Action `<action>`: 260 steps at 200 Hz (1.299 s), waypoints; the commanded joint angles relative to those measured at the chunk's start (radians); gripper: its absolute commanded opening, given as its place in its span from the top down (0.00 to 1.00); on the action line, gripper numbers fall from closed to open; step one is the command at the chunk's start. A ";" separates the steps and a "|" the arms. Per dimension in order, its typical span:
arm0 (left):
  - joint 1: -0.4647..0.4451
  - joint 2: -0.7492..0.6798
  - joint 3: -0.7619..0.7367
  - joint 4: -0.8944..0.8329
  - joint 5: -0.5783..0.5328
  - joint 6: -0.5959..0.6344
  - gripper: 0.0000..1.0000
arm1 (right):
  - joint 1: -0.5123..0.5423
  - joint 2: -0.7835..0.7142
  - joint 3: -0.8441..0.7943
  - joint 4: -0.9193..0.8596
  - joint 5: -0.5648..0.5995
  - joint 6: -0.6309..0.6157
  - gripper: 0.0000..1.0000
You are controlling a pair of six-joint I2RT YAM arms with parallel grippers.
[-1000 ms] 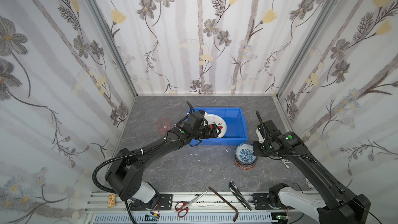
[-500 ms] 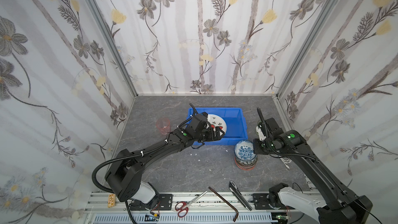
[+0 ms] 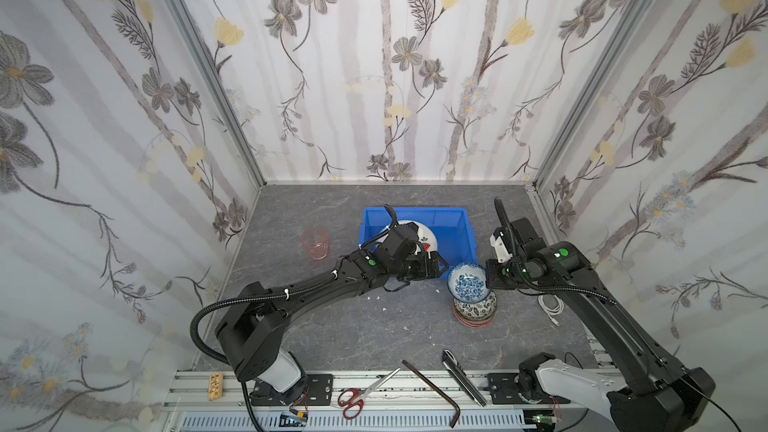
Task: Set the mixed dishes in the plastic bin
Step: 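Lift the blue floral bowl off the stack with the right gripper while left gripper approaches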
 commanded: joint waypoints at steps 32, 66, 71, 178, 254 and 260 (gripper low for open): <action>-0.020 0.034 0.036 0.013 0.022 -0.018 0.30 | 0.003 0.043 0.037 0.057 -0.020 -0.025 0.97; -0.026 0.056 0.049 0.011 0.043 -0.015 0.40 | 0.005 0.060 0.048 0.064 -0.020 -0.030 0.98; -0.027 0.060 0.050 0.010 0.046 -0.015 0.42 | 0.004 0.062 0.050 0.063 -0.020 -0.032 0.98; -0.036 0.103 0.069 0.002 0.061 -0.006 0.68 | 0.010 0.109 0.079 0.070 -0.017 -0.049 0.98; -0.036 0.132 0.079 -0.007 0.059 -0.009 0.87 | 0.023 0.125 0.090 0.080 -0.019 -0.049 0.98; -0.036 0.135 0.081 -0.007 0.059 -0.009 0.89 | 0.023 0.124 0.092 0.080 -0.021 -0.049 0.98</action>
